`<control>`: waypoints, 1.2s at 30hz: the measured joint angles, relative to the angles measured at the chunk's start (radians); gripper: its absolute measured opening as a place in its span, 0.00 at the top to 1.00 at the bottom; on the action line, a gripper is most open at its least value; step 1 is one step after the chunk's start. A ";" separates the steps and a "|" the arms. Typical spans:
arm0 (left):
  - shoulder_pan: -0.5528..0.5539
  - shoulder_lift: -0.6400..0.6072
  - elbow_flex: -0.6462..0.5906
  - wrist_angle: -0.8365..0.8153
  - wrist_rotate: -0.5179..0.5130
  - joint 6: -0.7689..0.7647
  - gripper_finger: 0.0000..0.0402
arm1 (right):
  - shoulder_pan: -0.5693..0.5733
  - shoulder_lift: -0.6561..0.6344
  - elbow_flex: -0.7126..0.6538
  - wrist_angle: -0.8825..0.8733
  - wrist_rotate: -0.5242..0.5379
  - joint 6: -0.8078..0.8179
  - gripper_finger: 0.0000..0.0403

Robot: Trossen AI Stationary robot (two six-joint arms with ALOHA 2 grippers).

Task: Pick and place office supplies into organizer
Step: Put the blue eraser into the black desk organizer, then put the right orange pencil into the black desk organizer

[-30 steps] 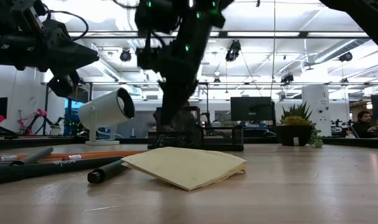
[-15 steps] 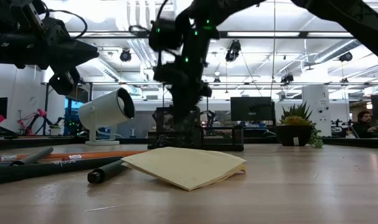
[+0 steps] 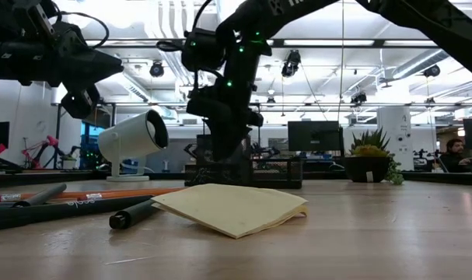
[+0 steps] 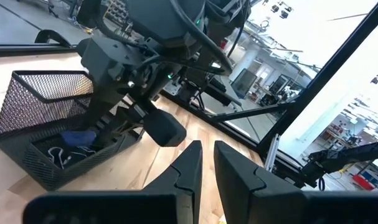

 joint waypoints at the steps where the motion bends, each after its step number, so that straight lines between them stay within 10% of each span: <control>1: 0.000 0.000 0.000 0.000 0.000 0.000 0.93 | 0.000 0.000 0.000 -0.001 0.000 -0.006 0.66; 14: 0.000 0.000 0.000 0.045 0.000 -0.001 0.93 | 0.066 -0.049 0.003 -0.033 -0.011 -0.036 0.53; 27: 0.000 0.005 0.000 0.061 0.000 -0.002 0.93 | 0.251 -0.045 -0.009 0.119 -0.135 -0.652 0.56; 36: 0.000 0.003 0.000 0.061 0.017 -0.053 0.93 | 0.228 0.048 0.007 0.175 -0.134 -0.680 0.56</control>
